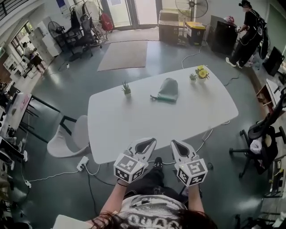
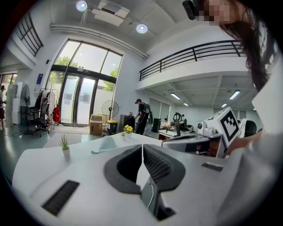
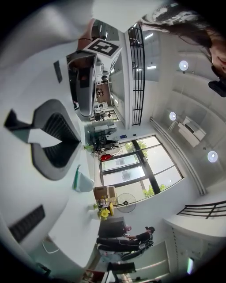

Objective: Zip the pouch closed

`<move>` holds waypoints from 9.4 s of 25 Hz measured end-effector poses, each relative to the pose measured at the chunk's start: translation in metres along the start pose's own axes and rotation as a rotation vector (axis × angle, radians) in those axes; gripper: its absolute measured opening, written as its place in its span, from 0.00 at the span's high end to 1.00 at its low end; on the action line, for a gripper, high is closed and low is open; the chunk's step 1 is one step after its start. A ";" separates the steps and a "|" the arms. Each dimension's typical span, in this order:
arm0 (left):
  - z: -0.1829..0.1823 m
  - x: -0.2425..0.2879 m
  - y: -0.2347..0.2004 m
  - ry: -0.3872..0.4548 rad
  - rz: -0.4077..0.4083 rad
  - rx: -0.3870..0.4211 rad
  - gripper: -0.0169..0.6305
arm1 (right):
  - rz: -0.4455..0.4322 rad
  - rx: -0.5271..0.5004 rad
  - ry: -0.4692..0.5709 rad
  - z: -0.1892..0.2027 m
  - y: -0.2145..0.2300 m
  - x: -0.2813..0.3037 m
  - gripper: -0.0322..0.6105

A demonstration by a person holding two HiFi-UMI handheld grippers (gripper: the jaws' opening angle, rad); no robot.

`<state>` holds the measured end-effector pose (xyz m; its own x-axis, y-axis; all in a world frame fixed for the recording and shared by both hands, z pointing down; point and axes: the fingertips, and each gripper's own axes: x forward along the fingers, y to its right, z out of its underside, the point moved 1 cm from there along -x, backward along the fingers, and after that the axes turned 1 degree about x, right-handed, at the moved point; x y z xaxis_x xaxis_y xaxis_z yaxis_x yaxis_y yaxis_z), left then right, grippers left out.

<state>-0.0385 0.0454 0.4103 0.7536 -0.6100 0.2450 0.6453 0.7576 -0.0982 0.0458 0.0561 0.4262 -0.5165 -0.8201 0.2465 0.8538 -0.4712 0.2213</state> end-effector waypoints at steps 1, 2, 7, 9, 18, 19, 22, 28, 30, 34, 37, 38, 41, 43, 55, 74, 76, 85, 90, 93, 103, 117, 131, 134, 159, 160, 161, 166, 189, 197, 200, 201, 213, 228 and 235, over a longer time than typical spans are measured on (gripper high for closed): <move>0.000 0.009 -0.007 -0.001 -0.001 -0.002 0.95 | -0.002 -0.001 -0.004 -0.002 0.008 0.008 0.95; -0.001 0.018 -0.014 -0.003 -0.004 -0.004 0.95 | -0.005 -0.002 -0.010 -0.004 0.016 0.017 0.95; -0.003 0.055 -0.062 -0.019 -0.028 -0.015 0.95 | -0.030 -0.004 -0.040 -0.015 0.045 0.064 0.95; -0.002 0.070 -0.081 -0.033 -0.037 -0.007 0.95 | -0.036 -0.005 -0.058 -0.017 0.056 0.081 0.95; 0.007 0.122 -0.151 -0.076 -0.054 -0.006 0.95 | -0.075 0.022 -0.139 -0.011 0.096 0.148 0.95; 0.009 0.126 -0.158 -0.072 -0.055 -0.022 0.95 | -0.078 0.021 -0.148 -0.010 0.098 0.154 0.95; 0.017 0.136 -0.172 -0.076 -0.037 -0.053 0.95 | -0.088 0.016 -0.175 -0.007 0.103 0.169 0.95; 0.033 0.157 -0.191 -0.126 0.036 0.015 0.95 | -0.108 0.016 -0.204 0.000 0.106 0.189 0.95; 0.037 0.164 -0.200 -0.156 0.047 0.064 0.94 | -0.118 0.019 -0.213 0.002 0.105 0.194 0.95; 0.041 0.179 -0.226 -0.224 0.069 0.175 0.94 | -0.132 0.028 -0.235 0.007 0.105 0.205 0.95; 0.048 0.195 -0.247 -0.287 0.075 0.254 0.94 | -0.139 0.044 -0.245 0.011 0.109 0.216 0.95; 0.051 0.201 -0.253 -0.306 0.076 0.277 0.94 | -0.141 0.049 -0.249 0.012 0.112 0.220 0.95; 0.063 0.218 -0.271 -0.357 0.071 0.322 0.94 | -0.155 0.062 -0.266 0.018 0.119 0.232 0.95; 0.074 0.230 -0.284 -0.405 0.072 0.343 0.94 | -0.173 0.071 -0.282 0.022 0.121 0.241 0.95; 0.134 0.290 -0.325 -0.705 0.236 0.505 0.78 | -0.216 0.106 -0.384 0.047 0.147 0.252 0.95; 0.160 0.294 -0.269 -0.773 0.495 0.471 0.94 | -0.168 0.135 -0.440 0.067 0.162 0.263 0.95; 0.159 0.291 -0.258 -0.752 0.501 0.404 0.94 | -0.146 0.128 -0.450 0.072 0.165 0.264 0.95; 0.151 0.277 -0.215 -0.660 0.488 0.277 0.94 | -0.096 0.087 -0.524 0.093 0.170 0.270 0.82; 0.145 0.269 -0.199 -0.637 0.494 0.260 0.94 | -0.099 0.073 -0.569 0.106 0.168 0.270 0.79; 0.144 0.265 -0.193 -0.628 0.496 0.256 0.94 | -0.090 0.069 -0.585 0.115 0.167 0.270 0.79; 0.145 0.253 -0.182 -0.619 0.506 0.260 0.94 | -0.018 0.013 -0.611 0.124 0.174 0.264 0.78; 0.144 0.251 -0.177 -0.605 0.459 0.257 0.94 | 0.000 -0.021 -0.607 0.118 0.170 0.261 0.85; 0.144 0.245 -0.167 -0.595 0.444 0.197 0.94 | -0.032 -0.043 -0.621 0.126 0.159 0.254 0.94; 0.145 0.244 -0.168 -0.596 0.426 0.197 0.94 | -0.042 -0.030 -0.613 0.123 0.162 0.254 0.94; 0.148 0.252 -0.171 -0.652 0.383 0.190 0.95 | -0.030 -0.034 -0.699 0.131 0.224 0.245 0.94; 0.148 0.252 -0.172 -0.654 0.378 0.189 0.95 | -0.026 -0.033 -0.702 0.131 0.228 0.244 0.94; 0.148 0.252 -0.173 -0.656 0.373 0.187 0.95 | -0.023 -0.033 -0.705 0.131 0.232 0.243 0.94; 0.150 0.253 -0.174 -0.667 0.352 0.181 0.95 | -0.008 -0.047 -0.719 0.132 0.252 0.241 0.94; 0.162 0.255 -0.197 -0.689 0.239 0.129 0.95 | 0.012 -0.056 -0.748 0.129 0.311 0.238 0.93; 0.177 0.257 -0.187 -0.688 0.150 0.072 0.90 | -0.040 0.025 -0.685 0.124 0.305 0.229 0.85; 0.173 0.257 -0.183 -0.652 0.098 0.021 0.82 | -0.078 0.089 -0.622 0.119 0.294 0.218 0.84; 0.170 0.257 -0.182 -0.634 0.074 0.000 0.82 | -0.094 0.094 -0.606 0.118 0.290 0.214 0.83; 0.119 0.216 -0.140 -0.327 -0.226 -0.266 0.82 | -0.256 0.037 -0.474 0.084 0.253 0.173 0.83; 0.096 0.144 -0.067 -0.223 -0.288 -0.290 0.83 | -0.394 -0.014 -0.377 0.051 0.168 0.139 0.83; 0.091 0.100 -0.042 -0.162 -0.295 -0.279 0.84 | -0.410 -0.054 -0.356 0.052 0.119 0.111 0.83</move>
<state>-0.0016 -0.0258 0.5266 0.5166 -0.7300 0.4474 0.8561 0.4509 -0.2528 0.0865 -0.0742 0.5291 -0.7899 -0.4093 0.4567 0.5752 -0.7527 0.3202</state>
